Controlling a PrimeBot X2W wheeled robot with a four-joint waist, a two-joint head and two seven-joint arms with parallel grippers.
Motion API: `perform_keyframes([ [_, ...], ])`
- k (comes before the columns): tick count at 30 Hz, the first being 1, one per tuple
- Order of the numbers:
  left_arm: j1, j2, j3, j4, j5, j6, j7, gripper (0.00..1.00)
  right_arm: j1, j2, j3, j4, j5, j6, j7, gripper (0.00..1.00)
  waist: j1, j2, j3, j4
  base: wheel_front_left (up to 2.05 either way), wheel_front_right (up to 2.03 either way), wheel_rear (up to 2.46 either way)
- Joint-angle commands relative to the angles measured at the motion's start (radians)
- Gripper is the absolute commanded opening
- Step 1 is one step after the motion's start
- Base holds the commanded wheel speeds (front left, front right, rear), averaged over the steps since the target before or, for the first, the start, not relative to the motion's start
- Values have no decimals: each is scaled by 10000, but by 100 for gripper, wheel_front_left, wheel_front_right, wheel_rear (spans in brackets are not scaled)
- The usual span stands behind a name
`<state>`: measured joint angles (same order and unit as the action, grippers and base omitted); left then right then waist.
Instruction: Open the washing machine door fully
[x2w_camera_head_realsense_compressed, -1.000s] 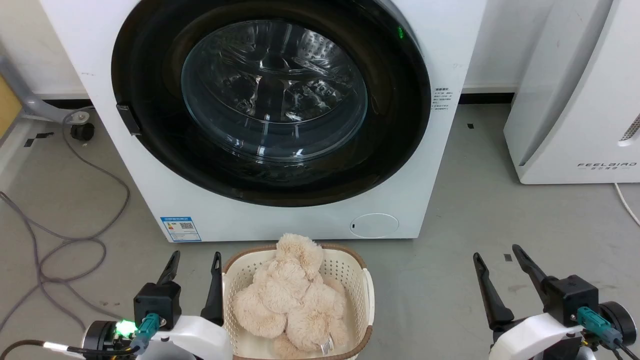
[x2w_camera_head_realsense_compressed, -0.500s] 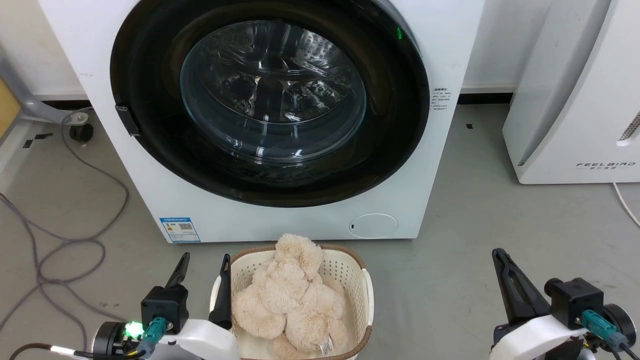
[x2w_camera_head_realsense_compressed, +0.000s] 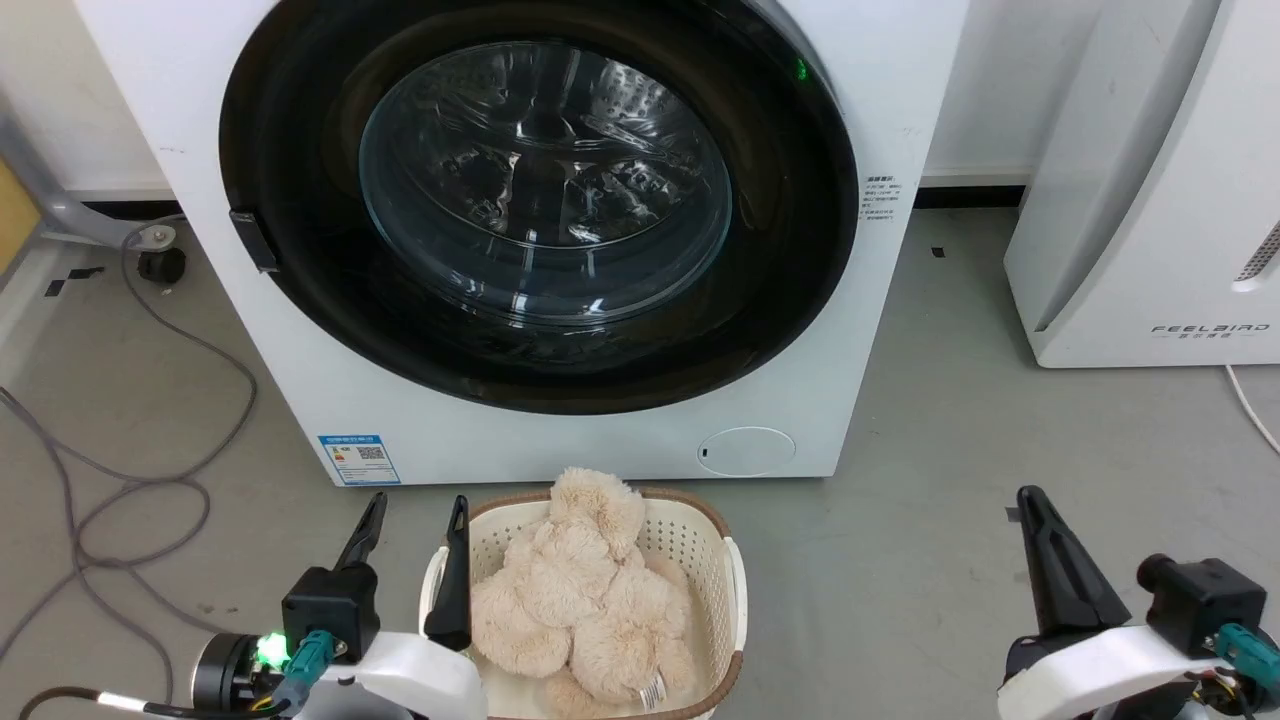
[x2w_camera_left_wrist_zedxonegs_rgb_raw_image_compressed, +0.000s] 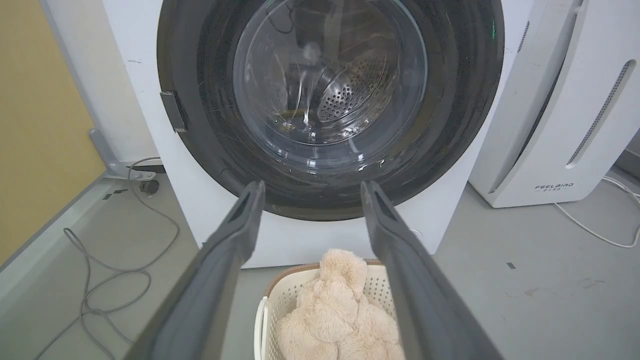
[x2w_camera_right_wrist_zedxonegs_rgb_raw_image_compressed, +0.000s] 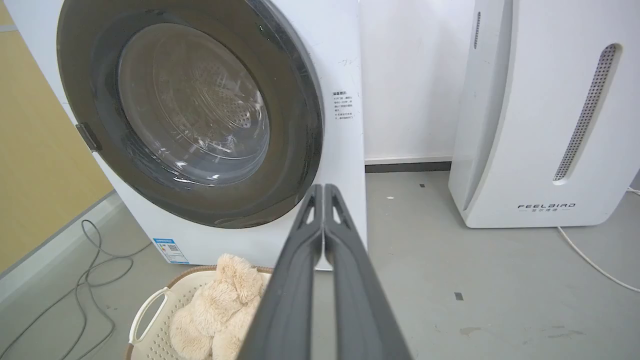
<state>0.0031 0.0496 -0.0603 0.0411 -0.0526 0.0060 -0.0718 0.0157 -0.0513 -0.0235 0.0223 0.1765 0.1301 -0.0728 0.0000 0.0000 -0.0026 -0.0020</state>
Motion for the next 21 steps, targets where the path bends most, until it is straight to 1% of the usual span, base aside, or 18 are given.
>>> perform_keyframes([
  [1, -152, 5, -77, 54, -81, 14, -115, 100, -57, 3, -62, 51, 206, 2, -104, 0, 0, 0, 9, 25, 0, 0, 0],
  [13, -334, 5, -238, 46, -378, 165, -366, 100, -1028, 5, -249, 664, 1779, 2, -355, 0, 0, 0, 229, 118, 0, 0, 0],
  [18, -509, 5, -270, 15, -448, 247, -470, 100, -1861, -19, -500, 901, 2758, 3, -446, 0, 0, 0, 474, 155, 0, 0, 0],
  [21, -630, 5, -291, -26, -495, 293, -532, 100, -2498, -125, -659, 1110, 3567, 3, -381, 0, 0, 0, 663, 165, 0, 0, 0],
])
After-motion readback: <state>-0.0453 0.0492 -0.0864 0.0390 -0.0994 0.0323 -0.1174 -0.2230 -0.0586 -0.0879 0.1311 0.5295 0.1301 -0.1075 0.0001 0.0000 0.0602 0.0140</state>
